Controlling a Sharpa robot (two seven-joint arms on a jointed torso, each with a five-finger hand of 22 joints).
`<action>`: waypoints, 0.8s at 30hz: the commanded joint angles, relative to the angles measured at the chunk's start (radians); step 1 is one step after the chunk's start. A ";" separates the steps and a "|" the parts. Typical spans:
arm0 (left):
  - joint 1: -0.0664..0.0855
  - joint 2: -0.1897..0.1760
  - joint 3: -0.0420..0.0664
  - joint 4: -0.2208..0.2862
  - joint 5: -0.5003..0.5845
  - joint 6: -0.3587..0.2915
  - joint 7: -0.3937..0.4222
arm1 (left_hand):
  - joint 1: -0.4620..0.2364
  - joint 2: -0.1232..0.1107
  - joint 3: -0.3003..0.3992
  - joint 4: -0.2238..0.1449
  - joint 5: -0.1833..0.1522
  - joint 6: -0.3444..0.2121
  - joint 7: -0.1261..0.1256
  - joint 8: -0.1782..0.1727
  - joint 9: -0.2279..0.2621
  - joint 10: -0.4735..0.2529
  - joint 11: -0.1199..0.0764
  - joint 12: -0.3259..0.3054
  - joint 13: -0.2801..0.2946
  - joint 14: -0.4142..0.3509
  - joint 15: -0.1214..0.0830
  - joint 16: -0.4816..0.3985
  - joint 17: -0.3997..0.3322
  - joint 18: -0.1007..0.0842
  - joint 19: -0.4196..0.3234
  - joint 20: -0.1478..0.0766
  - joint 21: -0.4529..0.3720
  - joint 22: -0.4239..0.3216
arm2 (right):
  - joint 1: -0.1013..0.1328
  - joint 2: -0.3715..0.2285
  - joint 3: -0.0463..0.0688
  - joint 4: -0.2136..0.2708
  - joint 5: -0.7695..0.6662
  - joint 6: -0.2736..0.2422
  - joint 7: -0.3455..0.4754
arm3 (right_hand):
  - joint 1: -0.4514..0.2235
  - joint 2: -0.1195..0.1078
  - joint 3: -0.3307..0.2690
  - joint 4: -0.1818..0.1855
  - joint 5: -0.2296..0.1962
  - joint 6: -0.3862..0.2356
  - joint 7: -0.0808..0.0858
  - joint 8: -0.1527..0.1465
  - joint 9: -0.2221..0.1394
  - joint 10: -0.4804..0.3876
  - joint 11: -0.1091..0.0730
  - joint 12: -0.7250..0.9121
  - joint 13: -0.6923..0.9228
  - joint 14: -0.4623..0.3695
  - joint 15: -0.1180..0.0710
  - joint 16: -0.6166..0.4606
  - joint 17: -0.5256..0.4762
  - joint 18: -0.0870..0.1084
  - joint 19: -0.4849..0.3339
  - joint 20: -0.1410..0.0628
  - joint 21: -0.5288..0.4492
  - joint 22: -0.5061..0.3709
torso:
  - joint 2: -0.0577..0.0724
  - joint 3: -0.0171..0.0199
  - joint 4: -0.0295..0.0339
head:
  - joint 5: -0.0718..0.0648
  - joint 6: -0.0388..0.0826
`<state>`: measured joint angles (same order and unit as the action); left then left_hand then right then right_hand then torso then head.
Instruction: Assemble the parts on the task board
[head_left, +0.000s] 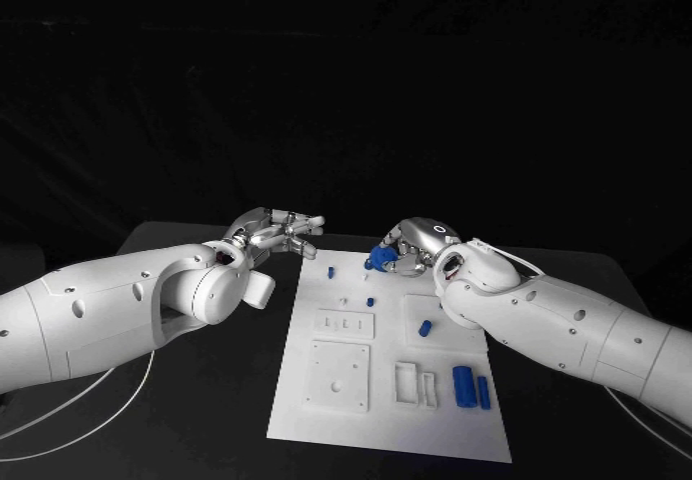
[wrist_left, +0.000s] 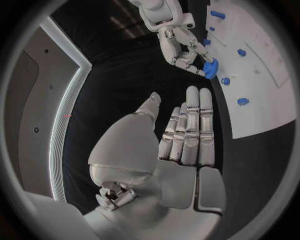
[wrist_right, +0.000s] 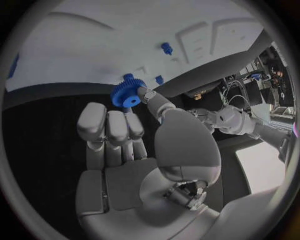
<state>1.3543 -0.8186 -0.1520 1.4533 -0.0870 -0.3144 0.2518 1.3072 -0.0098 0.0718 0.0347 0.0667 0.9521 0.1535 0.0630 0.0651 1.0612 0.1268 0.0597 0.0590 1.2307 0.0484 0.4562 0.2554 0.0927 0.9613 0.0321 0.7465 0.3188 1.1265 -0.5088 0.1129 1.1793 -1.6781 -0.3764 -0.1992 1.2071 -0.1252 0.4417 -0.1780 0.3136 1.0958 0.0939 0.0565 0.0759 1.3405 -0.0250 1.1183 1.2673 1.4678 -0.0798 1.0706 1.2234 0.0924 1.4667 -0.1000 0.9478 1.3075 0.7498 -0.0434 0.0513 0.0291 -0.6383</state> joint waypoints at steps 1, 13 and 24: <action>0.001 0.004 0.001 0.003 -0.001 0.015 0.004 | 0.003 -0.001 0.002 -0.004 0.006 -0.002 -0.004 0.000 0.001 -0.002 -0.005 0.001 0.001 -0.004 0.001 0.000 -0.002 0.000 -0.008 0.000 0.006 -0.007 | -0.001 0.018 -0.009 -0.004 -0.056 -0.013 -0.016 | 0.000 -0.007 0.000 0.007 -0.004 0.076 -0.019 0.006 -0.001 0.002 0.000 0.001 0.001 0.000 -0.007 -0.004 -0.002 -0.017 0.049 -0.007 0.001 0.118 | 0.002 0.0012 0.0007 | 0.000 0.000; 0.001 0.015 0.001 -0.001 -0.001 0.019 0.003 | 0.003 -0.001 0.002 -0.004 0.006 -0.002 -0.004 0.000 0.001 -0.002 -0.005 0.001 0.001 -0.004 0.001 0.000 -0.002 0.000 -0.008 0.000 0.006 -0.007 | -0.011 0.076 -0.038 -0.046 -0.081 0.019 -0.027 | 0.001 -0.010 -0.007 0.013 0.000 0.071 -0.018 0.007 -0.002 0.001 0.001 -0.002 0.000 0.000 -0.006 -0.008 -0.005 -0.017 0.049 -0.007 0.000 0.118 | 0.002 0.0016 0.0001 | 0.003 -0.005; 0.001 0.016 0.001 -0.003 -0.001 0.020 0.003 | 0.003 -0.001 0.002 -0.004 0.006 -0.002 -0.004 0.000 0.001 -0.002 -0.005 0.001 0.001 -0.004 0.001 0.000 -0.002 0.000 -0.008 0.000 0.006 -0.007 | -0.016 0.085 -0.042 -0.050 -0.085 0.040 -0.017 | 0.000 -0.011 -0.016 0.018 0.008 0.071 -0.018 0.006 -0.002 0.001 0.001 -0.004 0.001 -0.001 -0.006 -0.008 -0.007 -0.017 0.050 -0.007 0.001 0.118 | 0.001 0.0024 -0.0029 | 0.006 -0.006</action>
<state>1.3543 -0.8049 -0.1520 1.4493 -0.0870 -0.3113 0.2494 1.3072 -0.0098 0.0717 0.0347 0.0667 0.9521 0.1535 0.0630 0.0651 1.0612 0.1268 0.0597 0.0590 1.2308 0.0484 0.4562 0.2555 0.0927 0.9613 0.0321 0.7464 0.3124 1.1125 -0.4259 0.0718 1.1294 -1.7446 -0.3628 -0.2204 1.2069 -0.1253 0.4277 -0.1643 0.3149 1.0959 0.0938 0.0607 0.0724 1.3408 -0.0247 1.1183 1.2671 1.4678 -0.0797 1.0667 1.2177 0.0924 1.4667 -0.0999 0.9478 1.3075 0.7508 -0.0415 0.0489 0.0349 -0.6444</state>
